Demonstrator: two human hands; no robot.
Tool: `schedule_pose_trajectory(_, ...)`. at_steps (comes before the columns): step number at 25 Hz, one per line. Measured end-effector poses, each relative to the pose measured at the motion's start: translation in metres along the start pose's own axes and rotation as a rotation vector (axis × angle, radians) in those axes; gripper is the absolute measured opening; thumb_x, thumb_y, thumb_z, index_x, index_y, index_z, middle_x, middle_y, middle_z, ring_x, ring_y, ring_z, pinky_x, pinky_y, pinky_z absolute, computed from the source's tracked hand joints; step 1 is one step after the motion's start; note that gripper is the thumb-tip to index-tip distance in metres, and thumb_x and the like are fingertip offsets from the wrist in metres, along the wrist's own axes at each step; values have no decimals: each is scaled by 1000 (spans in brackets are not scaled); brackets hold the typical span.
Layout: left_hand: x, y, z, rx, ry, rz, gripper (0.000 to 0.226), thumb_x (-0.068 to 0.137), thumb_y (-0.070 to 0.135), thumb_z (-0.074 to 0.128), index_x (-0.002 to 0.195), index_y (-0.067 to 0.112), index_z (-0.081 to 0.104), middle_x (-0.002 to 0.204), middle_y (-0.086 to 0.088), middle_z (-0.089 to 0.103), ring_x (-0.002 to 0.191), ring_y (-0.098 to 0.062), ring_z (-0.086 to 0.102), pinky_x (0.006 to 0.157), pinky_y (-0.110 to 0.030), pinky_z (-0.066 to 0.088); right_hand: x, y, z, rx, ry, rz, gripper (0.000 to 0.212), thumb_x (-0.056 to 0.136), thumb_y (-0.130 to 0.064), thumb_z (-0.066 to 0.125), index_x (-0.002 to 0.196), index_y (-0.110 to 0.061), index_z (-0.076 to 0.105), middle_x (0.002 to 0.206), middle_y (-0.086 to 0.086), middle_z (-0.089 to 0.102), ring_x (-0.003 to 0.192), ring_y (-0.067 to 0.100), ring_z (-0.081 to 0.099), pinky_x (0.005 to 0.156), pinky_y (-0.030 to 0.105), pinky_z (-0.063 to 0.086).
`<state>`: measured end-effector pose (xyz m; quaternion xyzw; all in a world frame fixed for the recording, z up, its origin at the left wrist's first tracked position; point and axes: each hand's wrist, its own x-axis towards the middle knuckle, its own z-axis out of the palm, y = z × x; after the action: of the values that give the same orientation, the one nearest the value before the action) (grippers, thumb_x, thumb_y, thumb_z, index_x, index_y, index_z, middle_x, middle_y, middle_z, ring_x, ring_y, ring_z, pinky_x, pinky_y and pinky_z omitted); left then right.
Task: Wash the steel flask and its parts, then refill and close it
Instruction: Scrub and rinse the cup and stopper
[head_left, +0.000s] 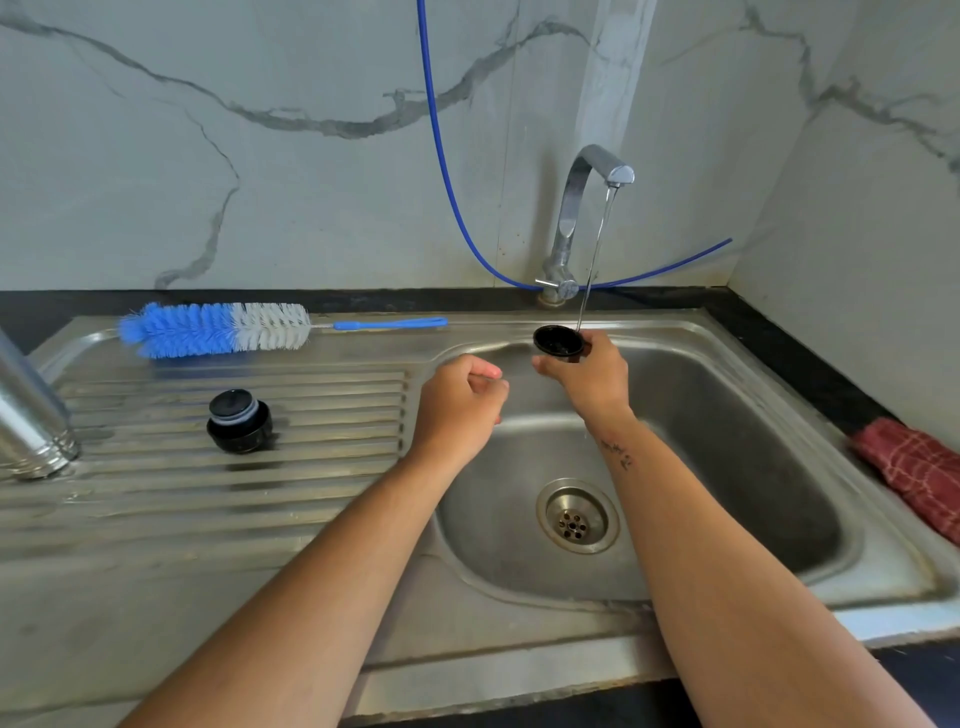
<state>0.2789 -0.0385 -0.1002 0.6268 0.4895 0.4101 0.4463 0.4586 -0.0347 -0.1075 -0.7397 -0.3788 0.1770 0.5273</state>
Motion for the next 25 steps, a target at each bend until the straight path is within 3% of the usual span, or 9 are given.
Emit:
schedule_pose_trajectory(15,-1,1,-3,-5,8,-27,12,93,13,62,103,15,70,95,-5,75,64,-15,69,42,-10,39,-1,-1,-2,60,-9,33,61,77,-29,89,128,-14,59,114,-5,65,104,12,61,90,25,46)
schedule_pose_trajectory(19,-1,3,-4,-18,23,-35,12,93,12,63,102,13,70,94,-6,75,63,-15,68,41,-11,38,5,-3,-3,392,-44,229,49,84,-36,83,120,-8,65,111,6,71,100,17,70,91,32,60)
schedule_pose_trajectory(22,-3,4,-4,0,15,-30,13,93,14,63,104,14,70,93,-3,75,65,-15,69,41,-11,39,9,-5,-9,601,-65,406,35,86,-36,81,104,-11,64,112,11,71,101,22,72,92,34,61)
schedule_pose_trajectory(25,-3,4,-3,-17,16,-39,13,93,13,63,103,15,71,93,-3,75,66,-16,69,41,-11,39,10,-4,-15,768,-48,468,32,87,-31,81,105,-10,63,114,13,70,104,25,71,92,37,61)
